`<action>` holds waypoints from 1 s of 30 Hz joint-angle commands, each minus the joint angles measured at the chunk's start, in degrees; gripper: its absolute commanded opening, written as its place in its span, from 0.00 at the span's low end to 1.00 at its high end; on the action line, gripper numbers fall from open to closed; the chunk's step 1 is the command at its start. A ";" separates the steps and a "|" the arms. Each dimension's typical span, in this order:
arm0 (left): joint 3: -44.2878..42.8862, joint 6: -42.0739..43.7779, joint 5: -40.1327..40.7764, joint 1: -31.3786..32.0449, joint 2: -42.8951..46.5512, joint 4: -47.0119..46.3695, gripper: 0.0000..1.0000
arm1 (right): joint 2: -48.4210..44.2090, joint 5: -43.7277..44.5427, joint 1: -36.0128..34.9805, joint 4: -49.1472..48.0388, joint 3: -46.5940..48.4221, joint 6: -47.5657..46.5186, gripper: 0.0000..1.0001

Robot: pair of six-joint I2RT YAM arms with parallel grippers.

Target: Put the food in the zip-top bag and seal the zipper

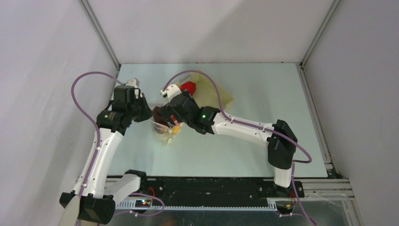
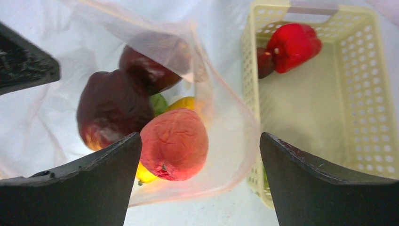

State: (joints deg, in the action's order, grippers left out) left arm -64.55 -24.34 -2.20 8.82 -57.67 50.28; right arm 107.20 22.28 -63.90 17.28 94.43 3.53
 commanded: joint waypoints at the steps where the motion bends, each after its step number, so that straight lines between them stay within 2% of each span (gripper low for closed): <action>1: -0.13 1.33 0.37 -0.15 1.33 -1.52 0.00 | -3.84 7.02 1.23 -1.85 2.59 -2.33 0.99; 4: -0.13 1.23 0.84 -0.20 1.19 -1.53 0.00 | -6.36 3.35 1.50 -2.62 2.45 -3.22 0.99; 8: -0.20 1.07 1.85 -0.20 1.02 -1.28 0.00 | -12.02 -9.16 2.49 -7.73 -1.36 -2.98 0.99; 11: -0.22 1.05 2.01 -0.18 0.88 -1.23 0.00 | -14.89 -18.54 5.66 -11.12 -5.06 -0.01 0.99; 14: -0.07 1.13 1.98 -0.16 0.85 -1.36 0.00 | -15.88 -24.35 9.69 -10.36 -6.16 2.11 0.99; 19: -0.15 1.13 2.02 -0.20 0.20 -1.16 0.00 | -14.75 -28.96 17.73 0.71 -4.26 1.69 0.99; 25: -0.13 1.05 3.31 -0.20 -0.24 -1.13 0.00 | -10.54 -28.89 22.47 10.34 -2.74 -5.39 0.99; 30: -0.34 0.99 3.95 -0.16 -0.56 -0.57 0.00 | -4.81 -31.40 25.82 17.79 3.75 -7.65 0.99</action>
State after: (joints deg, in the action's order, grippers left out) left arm -64.55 -24.34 0.25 8.82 -58.15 50.30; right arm 99.00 -5.58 -39.97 28.01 91.90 -0.58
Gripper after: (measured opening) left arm 0.005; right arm 0.993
